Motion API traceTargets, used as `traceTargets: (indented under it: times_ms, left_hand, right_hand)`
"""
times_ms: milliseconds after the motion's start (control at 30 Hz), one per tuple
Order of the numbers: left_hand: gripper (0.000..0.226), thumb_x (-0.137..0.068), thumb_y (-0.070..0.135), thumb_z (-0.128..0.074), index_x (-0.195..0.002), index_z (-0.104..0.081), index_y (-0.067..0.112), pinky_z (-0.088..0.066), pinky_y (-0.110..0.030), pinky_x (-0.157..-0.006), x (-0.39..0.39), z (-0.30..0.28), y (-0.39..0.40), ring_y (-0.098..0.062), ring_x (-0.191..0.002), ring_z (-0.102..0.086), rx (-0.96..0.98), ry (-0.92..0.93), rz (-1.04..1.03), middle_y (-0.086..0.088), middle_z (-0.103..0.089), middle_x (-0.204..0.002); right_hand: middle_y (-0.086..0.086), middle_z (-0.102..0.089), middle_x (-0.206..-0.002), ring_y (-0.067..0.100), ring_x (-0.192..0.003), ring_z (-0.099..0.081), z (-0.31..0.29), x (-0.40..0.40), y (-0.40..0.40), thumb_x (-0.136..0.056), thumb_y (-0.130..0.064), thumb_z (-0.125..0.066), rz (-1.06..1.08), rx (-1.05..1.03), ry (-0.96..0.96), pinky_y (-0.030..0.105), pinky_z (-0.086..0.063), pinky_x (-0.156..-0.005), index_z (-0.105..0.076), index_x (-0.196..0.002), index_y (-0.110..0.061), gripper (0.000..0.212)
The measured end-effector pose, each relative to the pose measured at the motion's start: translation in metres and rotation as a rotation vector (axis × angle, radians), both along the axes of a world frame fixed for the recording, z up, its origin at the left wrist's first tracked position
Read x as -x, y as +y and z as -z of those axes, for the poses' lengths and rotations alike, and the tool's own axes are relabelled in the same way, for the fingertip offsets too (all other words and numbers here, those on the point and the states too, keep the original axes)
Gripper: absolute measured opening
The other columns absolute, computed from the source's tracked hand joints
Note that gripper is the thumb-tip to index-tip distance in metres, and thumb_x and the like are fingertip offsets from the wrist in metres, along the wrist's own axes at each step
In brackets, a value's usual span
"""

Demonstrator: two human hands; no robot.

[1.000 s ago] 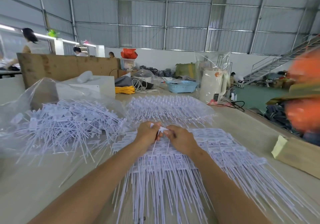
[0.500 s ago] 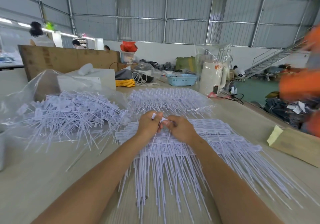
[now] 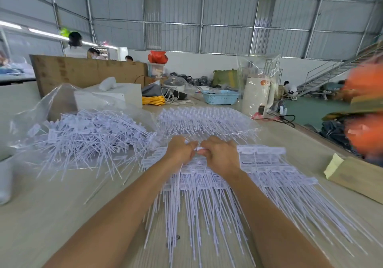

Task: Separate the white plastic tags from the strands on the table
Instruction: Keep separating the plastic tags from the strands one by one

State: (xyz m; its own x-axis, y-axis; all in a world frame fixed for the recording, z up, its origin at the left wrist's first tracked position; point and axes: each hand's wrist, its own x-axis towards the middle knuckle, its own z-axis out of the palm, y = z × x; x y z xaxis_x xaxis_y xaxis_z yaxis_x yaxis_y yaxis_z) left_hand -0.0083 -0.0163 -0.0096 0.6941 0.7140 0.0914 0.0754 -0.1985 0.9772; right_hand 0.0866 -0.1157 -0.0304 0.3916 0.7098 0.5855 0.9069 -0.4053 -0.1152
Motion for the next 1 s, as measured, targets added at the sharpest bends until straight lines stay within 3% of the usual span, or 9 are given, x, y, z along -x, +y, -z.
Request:
traceTargets:
  times_ms: [67,133,300,467,567,667,733,867,1000]
  left_hand:
    - [0.014,-0.092,0.011,-0.059,-0.08,-0.057,0.003,-0.024,-0.015,-0.034,0.005,-0.004,0.003,-0.008,-0.029,-0.033,0.129,-0.004,0.051,-0.002,-0.045,-0.044]
    - [0.011,-0.09,0.011,-0.061,-0.082,-0.056,0.005,-0.021,-0.014,-0.032,0.009,-0.011,0.007,-0.007,-0.029,-0.03,0.218,-0.01,0.086,0.002,-0.043,-0.038]
    - [0.015,-0.089,0.009,-0.057,-0.075,-0.054,0.007,-0.019,-0.013,-0.033,0.016,-0.026,0.014,-0.008,-0.029,-0.027,0.15,0.093,0.158,0.002,-0.04,-0.038]
    - [0.019,-0.084,0.009,-0.055,-0.066,-0.054,0.008,-0.02,-0.01,-0.033,0.019,-0.03,0.016,-0.008,-0.028,-0.027,0.093,0.249,0.217,0.002,-0.039,-0.037]
    - [0.019,-0.084,0.009,-0.055,-0.065,-0.055,0.007,-0.02,-0.011,-0.032,0.031,-0.026,0.034,-0.007,-0.028,-0.026,0.128,0.341,0.243,0.004,-0.038,-0.038]
    - [0.022,-0.095,0.011,-0.048,-0.075,-0.054,0.006,-0.019,-0.011,-0.029,0.03,-0.017,0.045,-0.005,-0.027,-0.029,0.422,0.075,0.209,0.002,-0.04,-0.04]
    - [0.014,-0.097,0.011,-0.048,-0.089,-0.059,0.006,-0.026,-0.013,-0.033,0.021,-0.009,0.036,-0.008,-0.034,-0.039,0.392,-0.064,0.177,-0.003,-0.05,-0.049]
    - [0.02,-0.1,0.022,-0.047,-0.101,-0.063,0.009,-0.04,-0.022,-0.049,0.009,-0.006,0.009,-0.013,-0.048,-0.053,0.27,-0.153,0.186,-0.005,-0.063,-0.054]
    - [0.066,-0.089,0.065,-0.03,-0.098,-0.064,0.01,-0.041,-0.029,-0.064,0.005,-0.017,-0.004,-0.022,-0.068,-0.055,0.337,-0.29,0.281,-0.014,-0.064,-0.081]
  right_hand:
    - [-0.006,-0.06,-0.103,0.018,-0.095,-0.06,-0.001,0.0,-0.001,-0.095,-0.039,-0.047,0.002,-0.018,-0.054,0.035,-0.027,-0.082,-0.065,-0.105,-0.026,0.025]
    - [-0.006,-0.061,-0.104,0.018,-0.094,-0.06,-0.004,0.003,0.002,-0.094,-0.041,-0.047,-0.02,-0.076,-0.05,0.035,-0.027,-0.083,-0.066,-0.104,-0.025,0.026]
    - [-0.008,-0.063,-0.1,0.016,-0.095,-0.059,-0.013,-0.001,0.0,-0.092,-0.046,-0.047,-0.042,-0.066,-0.102,0.032,-0.02,-0.076,-0.066,-0.099,-0.028,0.026]
    - [-0.006,-0.065,-0.085,0.016,-0.084,-0.058,-0.021,-0.001,-0.004,-0.088,-0.051,-0.048,-0.113,-0.011,0.004,0.032,-0.025,-0.077,-0.065,-0.092,-0.025,0.032]
    - [-0.002,-0.057,-0.072,0.018,-0.07,-0.053,-0.026,-0.021,-0.024,-0.089,-0.049,-0.045,-0.023,-0.153,0.186,0.03,-0.037,-0.071,-0.059,-0.082,-0.016,0.036]
    - [-0.003,-0.047,-0.062,0.015,-0.061,-0.045,-0.033,-0.034,-0.04,-0.093,-0.025,-0.055,-0.057,-0.429,0.46,0.03,-0.035,-0.061,-0.052,-0.072,-0.014,0.024]
    - [-0.006,-0.053,-0.066,0.014,-0.066,-0.049,-0.041,-0.02,-0.036,-0.091,-0.023,-0.059,-0.121,-0.417,0.471,0.028,-0.038,-0.063,-0.057,-0.075,-0.019,0.017]
    - [0.0,-0.065,-0.078,0.021,-0.079,-0.059,-0.054,0.01,-0.019,-0.087,-0.03,-0.064,-0.223,-0.302,0.387,0.036,-0.045,-0.077,-0.064,-0.082,-0.019,0.011]
    - [-0.01,-0.063,-0.082,0.017,-0.083,-0.059,-0.057,0.025,-0.014,-0.085,-0.034,-0.065,-0.22,-0.276,0.263,0.04,-0.042,-0.086,-0.062,-0.097,-0.022,0.017]
